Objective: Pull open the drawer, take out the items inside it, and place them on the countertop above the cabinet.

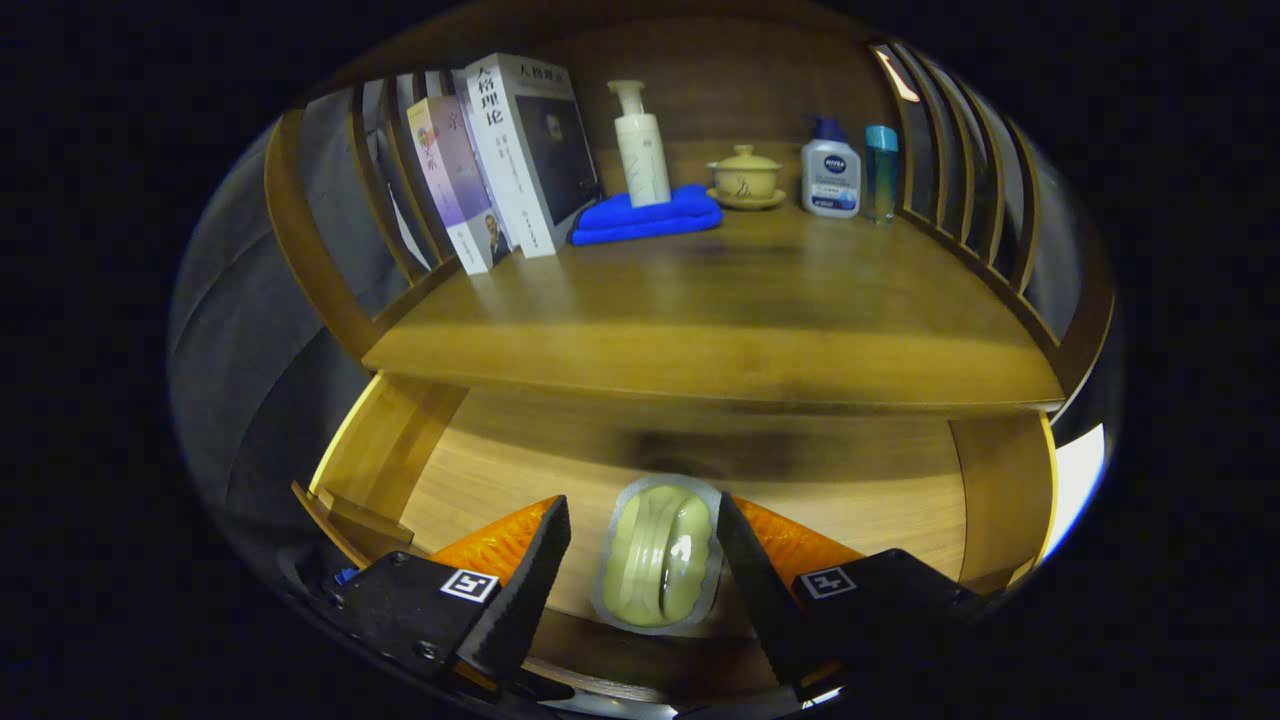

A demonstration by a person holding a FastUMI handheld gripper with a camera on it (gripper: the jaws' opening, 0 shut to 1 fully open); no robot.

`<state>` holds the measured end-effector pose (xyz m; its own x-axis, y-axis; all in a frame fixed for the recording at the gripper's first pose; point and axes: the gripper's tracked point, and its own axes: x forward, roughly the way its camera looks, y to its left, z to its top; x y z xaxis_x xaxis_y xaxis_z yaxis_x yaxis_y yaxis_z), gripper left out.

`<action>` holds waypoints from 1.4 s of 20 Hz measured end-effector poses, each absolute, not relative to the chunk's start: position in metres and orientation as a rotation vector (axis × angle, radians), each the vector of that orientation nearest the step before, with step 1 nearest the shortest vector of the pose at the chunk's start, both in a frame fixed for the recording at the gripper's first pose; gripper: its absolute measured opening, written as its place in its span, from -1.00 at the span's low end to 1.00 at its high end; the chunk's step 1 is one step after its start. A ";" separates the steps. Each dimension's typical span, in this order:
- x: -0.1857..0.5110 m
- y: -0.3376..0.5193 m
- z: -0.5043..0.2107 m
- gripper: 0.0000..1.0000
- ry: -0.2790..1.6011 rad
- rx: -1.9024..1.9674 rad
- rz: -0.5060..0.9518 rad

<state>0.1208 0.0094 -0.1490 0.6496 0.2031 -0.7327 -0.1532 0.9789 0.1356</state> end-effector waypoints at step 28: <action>0.109 0.010 -0.148 -0.63 0.767 0.082 0.248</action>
